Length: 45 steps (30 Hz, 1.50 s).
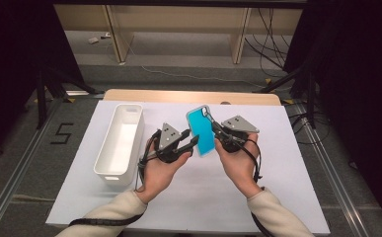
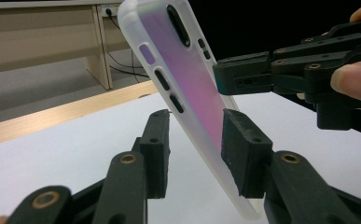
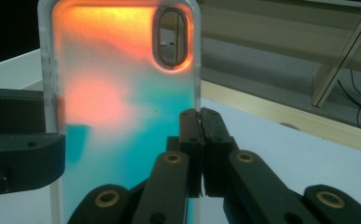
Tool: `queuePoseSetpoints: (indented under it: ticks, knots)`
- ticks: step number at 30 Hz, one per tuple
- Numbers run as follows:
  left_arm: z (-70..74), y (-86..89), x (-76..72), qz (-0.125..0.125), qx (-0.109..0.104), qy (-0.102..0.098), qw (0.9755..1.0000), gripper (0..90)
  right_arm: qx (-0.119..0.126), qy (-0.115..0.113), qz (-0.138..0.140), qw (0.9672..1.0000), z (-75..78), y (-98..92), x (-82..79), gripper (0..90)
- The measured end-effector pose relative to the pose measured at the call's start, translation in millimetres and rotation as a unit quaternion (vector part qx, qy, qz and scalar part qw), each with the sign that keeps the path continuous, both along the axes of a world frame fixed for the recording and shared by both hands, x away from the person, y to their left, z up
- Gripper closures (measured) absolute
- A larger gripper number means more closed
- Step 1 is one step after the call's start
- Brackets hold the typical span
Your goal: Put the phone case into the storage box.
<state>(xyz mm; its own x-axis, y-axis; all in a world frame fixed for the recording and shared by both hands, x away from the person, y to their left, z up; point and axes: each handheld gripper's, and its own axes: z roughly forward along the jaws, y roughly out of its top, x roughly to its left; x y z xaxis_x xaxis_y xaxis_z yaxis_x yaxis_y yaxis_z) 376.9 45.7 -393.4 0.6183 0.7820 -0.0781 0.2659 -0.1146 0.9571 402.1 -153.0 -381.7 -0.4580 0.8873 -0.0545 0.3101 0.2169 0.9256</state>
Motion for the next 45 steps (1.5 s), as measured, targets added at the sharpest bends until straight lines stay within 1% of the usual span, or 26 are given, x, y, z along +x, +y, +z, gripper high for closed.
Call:
queuePoseSetpoints:
  ticks: [1,2,4,5,7,8,11,14,16,18,19,21,23,26,28,30,31,33,34,36,37,39,40,43,44,45]
  knots:
    - [-0.2,0.0,0.1,0.002,0.000,0.001,1.0000,62.0,-0.001,-0.001,-0.002,1.0000,0.0,0.2,-0.1,89.2]
    - [-0.5,0.2,0.3,0.004,-0.001,0.003,1.0000,62.3,0.005,0.004,-0.002,1.0000,-0.1,1.2,-0.8,89.1]
    - [-0.7,0.5,0.5,0.004,-0.002,0.002,1.0000,63.2,-0.003,-0.005,-0.005,1.0000,0.3,0.9,-0.8,89.1]
    - [-0.6,0.7,0.6,0.004,0.000,0.001,1.0000,63.6,0.001,0.001,0.001,1.0000,0.6,1.1,-1.2,89.1]
    - [-0.4,0.7,0.4,0.004,-0.002,0.003,1.0000,64.6,-0.001,-0.006,0.001,1.0000,0.2,1.5,-1.1,89.1]
    - [-0.4,0.8,0.4,0.004,-0.002,0.003,1.0000,64.8,0.002,-0.001,0.001,1.0000,0.0,2.6,-1.5,89.1]
    - [-0.5,1.3,0.6,0.005,-0.002,0.003,1.0000,66.6,-0.004,-0.007,0.001,1.0000,0.4,1.8,-1.6,89.1]
    - [-0.3,2.4,1.1,0.008,-0.001,0.003,1.0000,67.6,-0.002,-0.004,0.000,1.0000,0.6,2.4,-2.3,89.1]
    - [-0.2,2.9,1.5,0.010,-0.003,0.003,0.9999,68.2,-0.004,-0.010,0.000,0.9999,0.8,2.3,-2.2,89.0]
    - [0.2,4.2,2.5,0.011,-0.002,0.004,0.9999,69.1,0.004,-0.003,0.004,1.0000,1.0,3.4,-3.3,89.0]
    - [0.3,4.6,3.0,0.013,-0.003,0.006,0.9999,69.5,-0.001,-0.008,0.002,1.0000,1.4,2.9,-3.3,88.9]
    - [0.5,5.5,3.8,0.015,-0.004,0.006,0.9999,70.2,0.002,-0.006,0.004,1.0000,1.5,3.8,-3.9,88.9]
    - [0.3,5.8,4.3,0.018,-0.004,0.007,0.9998,71.0,-0.001,-0.015,0.000,0.9999,1.6,4.1,-3.9,88.8]
    - [0.6,6.8,5.7,0.021,-0.005,0.007,0.9997,72.1,0.005,-0.006,0.001,1.0000,2.0,5.3,-5.5,88.6]
    - [0.9,7.2,6.1,0.025,-0.006,0.009,0.9996,72.8,0.004,-0.009,0.004,0.9999,2.7,4.9,-6.0,88.5]
    - [1.2,7.8,6.5,0.028,-0.004,0.009,0.9996,73.6,0.010,-0.006,0.007,0.9999,2.9,6.3,-7.2,88.4]
    - [1.2,8.2,6.9,0.028,-0.003,0.009,0.9995,73.9,0.003,-0.010,0.005,0.9999,3.5,5.7,-7.4,88.3]
    - [1.3,9.0,7.7,0.029,-0.001,0.008,0.9995,74.7,0.004,-0.014,0.004,0.9999,3.5,6.0,-7.7,88.2]
    - [1.0,9.1,8.0,0.032,-0.005,0.010,0.9994,75.1,0.001,-0.022,0.002,0.9998,3.2,6.0,-7.4,88.2]
    - [1.0,10.5,9.5,0.034,-0.003,0.009,0.9994,76.0,0.006,-0.015,0.002,0.9999,3.5,7.3,-8.8,88.1]
    - [0.8,10.8,9.8,0.035,-0.004,0.010,0.9993,76.5,0.003,-0.021,0.004,0.9998,3.6,7.2,-8.6,88.0]
    - [0.8,11.8,11.0,0.037,-0.005,0.009,0.9993,77.7,0.001,-0.020,0.005,0.9998,4.3,7.2,-9.6,87.9]
    - [0.9,12.2,11.2,0.038,-0.005,0.008,0.9992,78.3,0.005,-0.015,0.006,0.9998,4.3,8.4,-10.3,87.9]
    - [1.6,13.3,12.2,0.040,-0.009,0.010,0.9991,79.9,0.003,-0.027,0.003,0.9996,4.0,9.1,-10.6,87.8]
    - [1.8,14.0,12.6,0.040,-0.007,0.011,0.9991,80.0,0.008,-0.016,0.006,0.9998,4.2,9.9,-11.8,87.8]
    - [1.8,14.2,13.0,0.042,-0.009,0.011,0.9990,80.2,0.005,-0.026,0.007,0.9996,4.1,9.5,-11.1,87.7]
